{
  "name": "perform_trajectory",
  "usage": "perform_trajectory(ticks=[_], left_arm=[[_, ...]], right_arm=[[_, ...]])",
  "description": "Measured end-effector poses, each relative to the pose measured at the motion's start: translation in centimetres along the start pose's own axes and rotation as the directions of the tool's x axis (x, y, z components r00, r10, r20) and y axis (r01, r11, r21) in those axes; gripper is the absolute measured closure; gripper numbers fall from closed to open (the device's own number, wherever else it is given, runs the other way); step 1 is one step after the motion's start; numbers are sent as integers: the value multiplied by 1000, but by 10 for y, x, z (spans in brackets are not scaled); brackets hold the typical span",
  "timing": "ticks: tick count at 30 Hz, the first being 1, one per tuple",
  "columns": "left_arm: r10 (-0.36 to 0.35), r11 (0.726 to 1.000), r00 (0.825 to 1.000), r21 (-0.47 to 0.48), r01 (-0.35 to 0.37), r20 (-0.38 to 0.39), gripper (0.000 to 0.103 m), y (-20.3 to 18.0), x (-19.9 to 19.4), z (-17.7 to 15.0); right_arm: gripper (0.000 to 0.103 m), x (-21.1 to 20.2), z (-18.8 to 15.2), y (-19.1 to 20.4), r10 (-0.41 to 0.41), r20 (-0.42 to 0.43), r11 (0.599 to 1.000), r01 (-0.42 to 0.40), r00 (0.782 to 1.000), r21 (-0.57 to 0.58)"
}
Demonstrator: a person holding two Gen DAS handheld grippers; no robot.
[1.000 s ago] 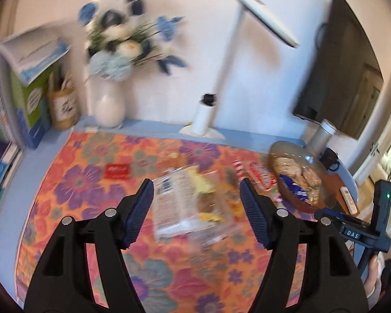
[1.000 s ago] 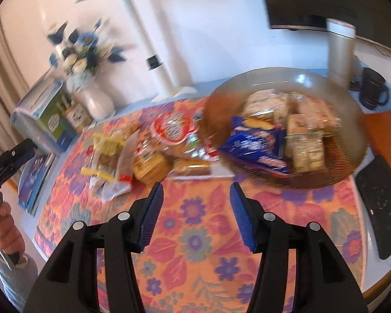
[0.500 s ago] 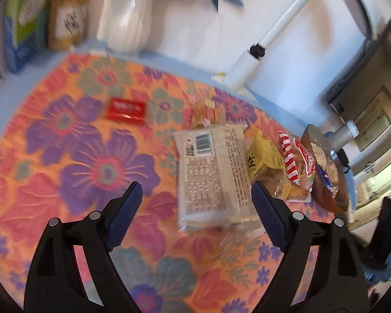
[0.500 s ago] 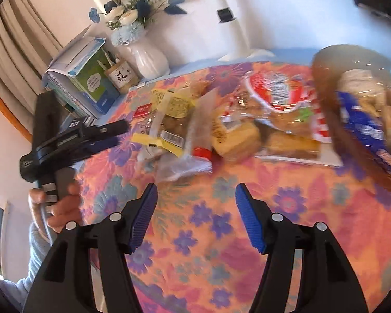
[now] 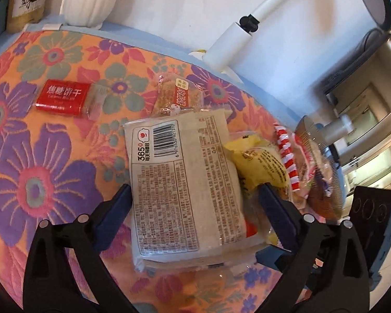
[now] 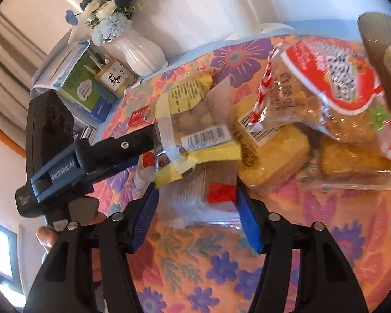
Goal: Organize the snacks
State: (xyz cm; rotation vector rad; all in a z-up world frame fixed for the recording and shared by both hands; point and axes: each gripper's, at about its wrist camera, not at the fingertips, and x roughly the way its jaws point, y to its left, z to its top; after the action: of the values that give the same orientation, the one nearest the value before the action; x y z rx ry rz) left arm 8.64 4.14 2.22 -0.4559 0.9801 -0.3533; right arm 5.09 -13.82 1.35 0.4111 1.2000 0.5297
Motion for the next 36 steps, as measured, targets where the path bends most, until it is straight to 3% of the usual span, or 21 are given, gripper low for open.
perform_trajectory(ticks=[1,3,5,7,14,17,19,25,32,34,36], left_arm=[[4,1000,1000,-6,-4,-3,8,1,2,0],[22,1000,1000,-13,-23,-12,19,6,5,1],[6,1000,1000,-23,-6,-11,21,11,4,1],[13,1000,1000,-29,-13,1,24,12,0,-1],[143,990,989,5,-143,50,26,12,-30,-14],[294,955,955,40,-295,29,26,14,-46,-30],[350,935,937,59,-351,26,26,17,-54,-42],[380,920,925,95,-381,31,26,29,-88,-78],[434,888,901,157,-431,16,26,23,-101,-101],[443,882,896,166,-441,21,26,22,-100,-102],[461,874,887,163,-458,21,24,22,-95,-102]], right_arm=[[61,1,0,0,3,2,1000,-3,1000,9],[67,1,-2,-5,14,17,999,-14,1000,37],[75,-3,-4,-10,45,39,997,-47,998,65],[77,-6,-5,-13,72,41,994,-75,997,85],[79,-33,-24,-11,153,17,985,-154,988,78],[79,-47,-37,-18,165,-5,979,-163,986,120],[79,-60,-51,-25,179,-11,975,-176,984,139],[78,-105,-89,-49,170,8,970,-169,985,176],[71,-148,-111,-67,-30,55,988,21,998,155],[56,-157,-113,-75,-76,87,984,61,993,169],[48,-160,-113,-79,-131,104,978,112,986,174]])
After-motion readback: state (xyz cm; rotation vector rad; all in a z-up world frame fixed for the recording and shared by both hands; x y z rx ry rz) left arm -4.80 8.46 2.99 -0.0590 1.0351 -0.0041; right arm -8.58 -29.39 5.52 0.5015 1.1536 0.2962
